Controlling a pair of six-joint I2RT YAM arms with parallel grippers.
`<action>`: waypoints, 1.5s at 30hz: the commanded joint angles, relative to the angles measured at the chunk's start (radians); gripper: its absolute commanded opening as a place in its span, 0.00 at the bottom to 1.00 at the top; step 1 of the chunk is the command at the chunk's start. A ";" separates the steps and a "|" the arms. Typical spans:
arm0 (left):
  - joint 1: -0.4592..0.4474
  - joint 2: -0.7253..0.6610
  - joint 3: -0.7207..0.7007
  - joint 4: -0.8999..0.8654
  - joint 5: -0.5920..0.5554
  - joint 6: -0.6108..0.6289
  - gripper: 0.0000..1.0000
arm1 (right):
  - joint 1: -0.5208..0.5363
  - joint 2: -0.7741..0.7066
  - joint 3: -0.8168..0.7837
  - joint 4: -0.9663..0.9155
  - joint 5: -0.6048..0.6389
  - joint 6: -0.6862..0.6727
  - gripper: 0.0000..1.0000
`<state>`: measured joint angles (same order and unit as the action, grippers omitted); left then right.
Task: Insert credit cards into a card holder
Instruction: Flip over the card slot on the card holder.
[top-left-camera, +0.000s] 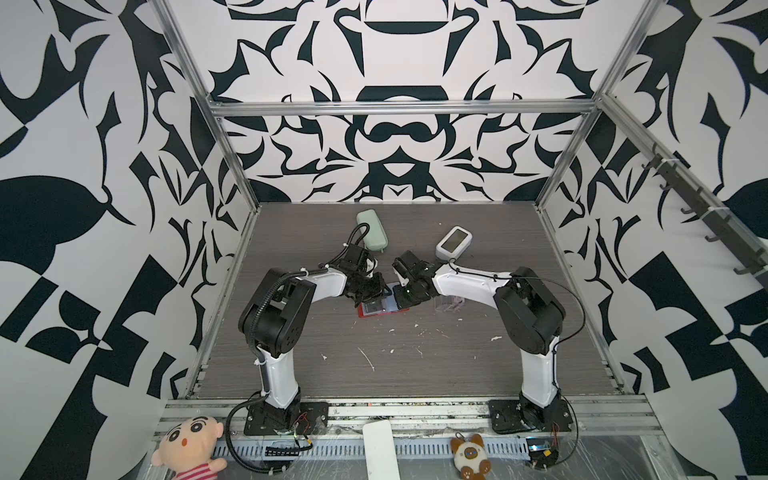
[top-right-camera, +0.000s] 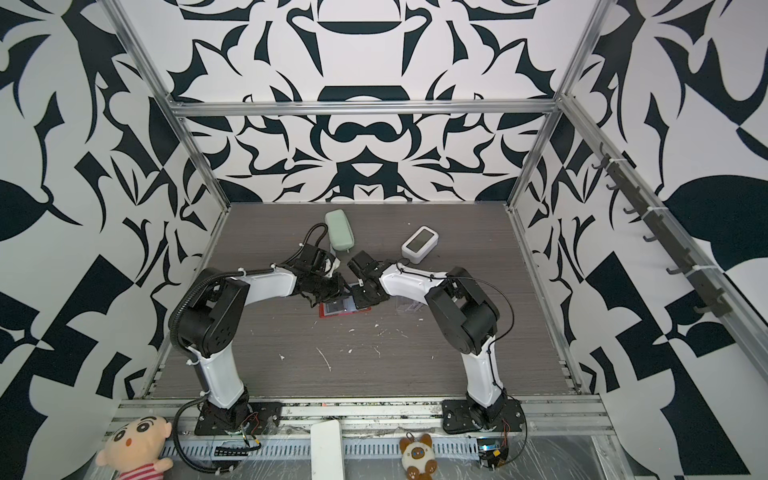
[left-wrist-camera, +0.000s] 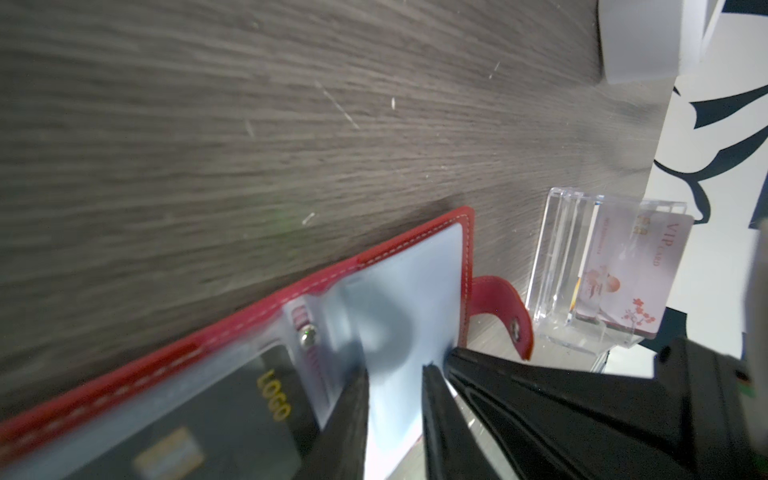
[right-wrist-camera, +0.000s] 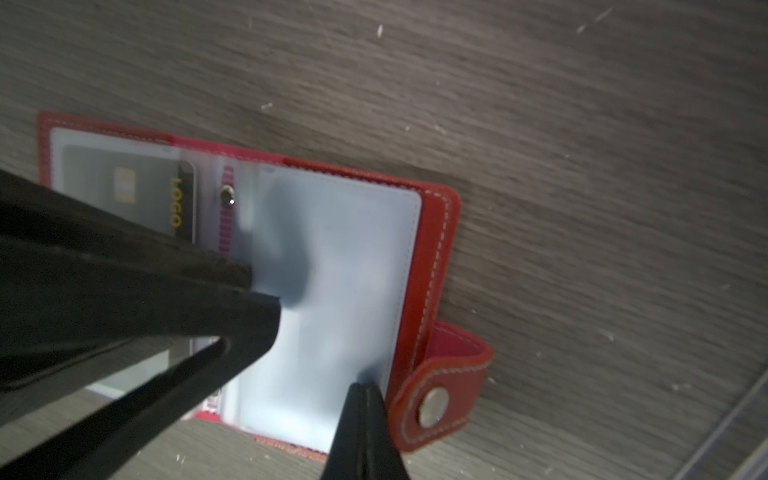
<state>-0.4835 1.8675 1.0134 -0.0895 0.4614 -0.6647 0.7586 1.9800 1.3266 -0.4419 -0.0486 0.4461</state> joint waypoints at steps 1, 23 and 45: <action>-0.006 0.022 0.015 -0.006 0.012 -0.006 0.20 | 0.001 0.030 -0.017 -0.005 -0.015 0.013 0.00; -0.006 -0.084 -0.022 -0.053 -0.042 0.031 0.00 | -0.012 -0.121 -0.058 0.049 0.057 0.052 0.00; -0.006 -0.110 -0.045 -0.047 -0.046 0.036 0.00 | -0.013 -0.039 -0.006 0.048 -0.022 0.048 0.00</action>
<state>-0.4866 1.7889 0.9878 -0.1246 0.4225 -0.6388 0.7471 1.9476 1.2823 -0.3981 -0.0570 0.4908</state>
